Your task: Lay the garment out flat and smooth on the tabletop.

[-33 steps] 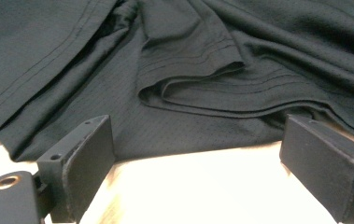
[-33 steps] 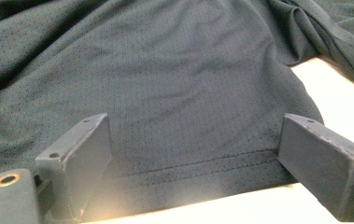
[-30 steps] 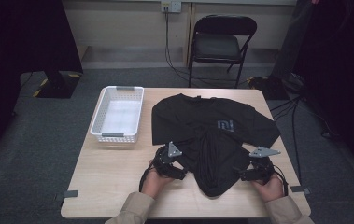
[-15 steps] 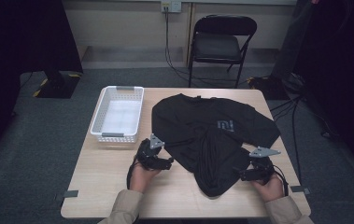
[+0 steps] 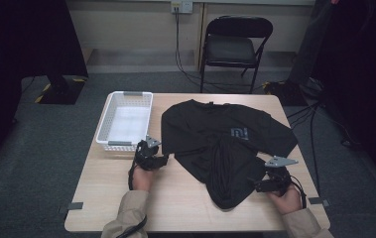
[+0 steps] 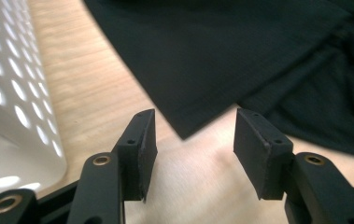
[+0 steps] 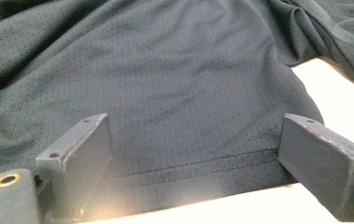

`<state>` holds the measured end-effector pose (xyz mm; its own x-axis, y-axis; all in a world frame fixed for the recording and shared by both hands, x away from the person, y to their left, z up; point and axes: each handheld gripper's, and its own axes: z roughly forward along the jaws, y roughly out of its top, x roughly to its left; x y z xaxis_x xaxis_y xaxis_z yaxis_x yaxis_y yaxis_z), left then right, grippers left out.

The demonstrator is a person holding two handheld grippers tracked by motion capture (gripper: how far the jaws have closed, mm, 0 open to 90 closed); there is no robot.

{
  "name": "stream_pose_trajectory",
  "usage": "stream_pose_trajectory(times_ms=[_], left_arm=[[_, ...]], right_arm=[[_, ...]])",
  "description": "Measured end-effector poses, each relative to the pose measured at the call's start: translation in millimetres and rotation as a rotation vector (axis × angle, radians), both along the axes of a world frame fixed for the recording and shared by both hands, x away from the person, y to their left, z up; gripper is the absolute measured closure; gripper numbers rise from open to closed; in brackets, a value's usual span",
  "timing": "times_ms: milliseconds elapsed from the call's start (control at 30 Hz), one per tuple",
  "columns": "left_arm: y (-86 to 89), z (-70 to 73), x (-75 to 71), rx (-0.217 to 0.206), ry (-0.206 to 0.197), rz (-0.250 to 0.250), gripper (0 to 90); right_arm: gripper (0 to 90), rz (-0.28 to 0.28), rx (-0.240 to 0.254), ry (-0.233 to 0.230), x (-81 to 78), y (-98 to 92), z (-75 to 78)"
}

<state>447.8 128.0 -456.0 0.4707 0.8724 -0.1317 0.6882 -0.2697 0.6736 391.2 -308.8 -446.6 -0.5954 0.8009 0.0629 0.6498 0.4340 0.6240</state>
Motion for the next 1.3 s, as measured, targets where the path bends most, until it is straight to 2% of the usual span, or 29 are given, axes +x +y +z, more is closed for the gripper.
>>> stream_pose_trajectory(times_ms=[67,133,200,267,333,400,467,600,733,800,867,1000,1200,1233,1300], left_arm=[[-2.8,-1.5,6.8,0.028,-0.003,0.017,51.4],[-3.7,-1.9,9.0,0.037,-0.004,0.027,52.4],[-6.4,-2.8,13.3,0.027,0.001,0.022,53.7],[-13.8,-2.4,18.8,0.039,0.015,-0.003,54.2],[-15.9,-2.3,20.2,0.047,0.023,-0.005,54.8],[-18.9,-3.6,22.3,0.053,0.049,-0.008,59.4],[-18.3,-5.0,22.2,0.045,0.041,-0.013,67.2],[-14.1,-4.4,23.2,0.020,0.064,-0.008,84.2],[-10.6,-2.8,27.4,-0.002,0.105,-0.002,86.9],[-11.3,-1.8,27.4,0.007,0.101,-0.011,87.1],[-11.6,3.2,27.2,0.017,0.091,-0.028,87.1],[-7.6,24.2,30.0,0.018,0.063,-0.044,86.9],[2.0,53.8,44.3,0.052,0.059,-0.047,86.6],[4.9,61.9,50.2,0.071,0.061,-0.051,86.6],[6.7,66.2,53.0,0.076,0.060,-0.050,86.6]], right_arm=[[9.5,0.000,0.000,0.000,0.0,0.0,0.0],[9.5,0.000,0.000,0.000,0.0,0.0,0.0],[9.5,0.000,0.000,0.000,0.0,0.0,0.0],[9.5,0.000,0.000,0.000,0.0,0.0,0.0],[9.5,0.000,0.000,0.000,0.0,-0.1,0.0],[9.5,0.001,0.000,0.000,0.0,-0.2,0.0],[9.5,0.002,0.000,0.000,0.0,-0.2,0.0],[9.5,0.002,0.000,0.000,0.0,-0.2,0.0],[9.5,0.002,0.000,0.000,0.0,-0.2,0.0],[9.5,0.002,0.001,0.000,0.0,-0.2,0.0],[9.5,0.002,0.001,0.000,0.0,-0.2,0.0],[9.5,0.002,0.001,0.000,0.1,-0.2,0.0],[9.5,0.003,0.001,0.000,0.2,-0.2,0.0],[9.5,0.003,0.001,0.000,0.2,-0.2,0.0],[9.5,0.003,0.001,0.000,0.2,-0.2,0.0]])
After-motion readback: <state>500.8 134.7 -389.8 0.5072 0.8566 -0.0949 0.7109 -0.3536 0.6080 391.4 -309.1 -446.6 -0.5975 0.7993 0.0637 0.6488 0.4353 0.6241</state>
